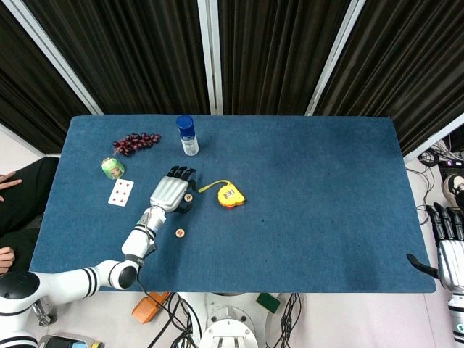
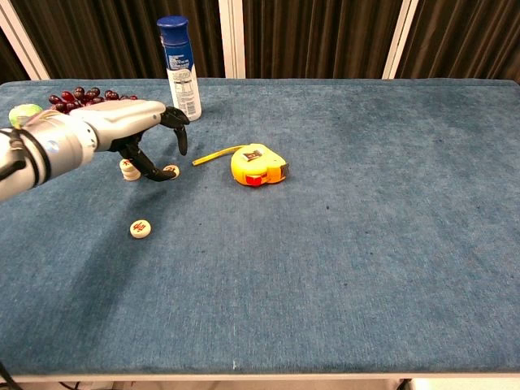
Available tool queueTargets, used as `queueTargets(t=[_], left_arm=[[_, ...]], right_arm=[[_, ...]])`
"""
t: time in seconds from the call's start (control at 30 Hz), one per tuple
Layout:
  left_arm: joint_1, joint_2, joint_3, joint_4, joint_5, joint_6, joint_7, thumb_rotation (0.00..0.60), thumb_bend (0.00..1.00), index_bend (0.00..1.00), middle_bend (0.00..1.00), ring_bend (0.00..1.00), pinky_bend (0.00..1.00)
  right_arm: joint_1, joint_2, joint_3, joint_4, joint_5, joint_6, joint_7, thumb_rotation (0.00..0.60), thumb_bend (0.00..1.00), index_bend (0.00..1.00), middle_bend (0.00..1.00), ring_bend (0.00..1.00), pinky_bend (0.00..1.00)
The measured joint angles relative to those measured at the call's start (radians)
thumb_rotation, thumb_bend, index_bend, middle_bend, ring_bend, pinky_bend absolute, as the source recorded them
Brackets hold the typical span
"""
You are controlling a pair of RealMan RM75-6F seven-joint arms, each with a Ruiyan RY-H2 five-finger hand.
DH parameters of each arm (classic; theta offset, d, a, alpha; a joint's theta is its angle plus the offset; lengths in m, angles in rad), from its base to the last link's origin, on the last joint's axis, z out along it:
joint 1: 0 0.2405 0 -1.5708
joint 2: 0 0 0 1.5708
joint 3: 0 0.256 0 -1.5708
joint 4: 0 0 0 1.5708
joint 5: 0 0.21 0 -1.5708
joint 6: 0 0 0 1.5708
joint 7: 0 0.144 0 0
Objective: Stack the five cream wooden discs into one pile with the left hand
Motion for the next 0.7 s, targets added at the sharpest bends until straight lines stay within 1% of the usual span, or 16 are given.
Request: queueTargets(t=[0.27, 0.7], left_arm=[[-0.016, -0.02, -0.007, 0.039, -0.065, -0.014, 0.04, 0.6, 0.29, 0.42, 0.07, 0.0, 0.0], [-0.027, -0.04, -0.001, 0.076, -0.079, -0.035, 0.038, 0.6, 0.31, 0.45, 0.08, 0.0, 0.0]], right_arm=[[0.007, -0.001, 0.005, 0.011, 0.005, -0.009, 0.008, 0.6, 0.21, 0.0, 0.09, 0.0, 0.01], [0.011, -0.002, 0.007, 0.005, 0.011, -0.018, 0.0, 0.6, 0.21, 0.0, 0.09, 0.0, 0.01]])
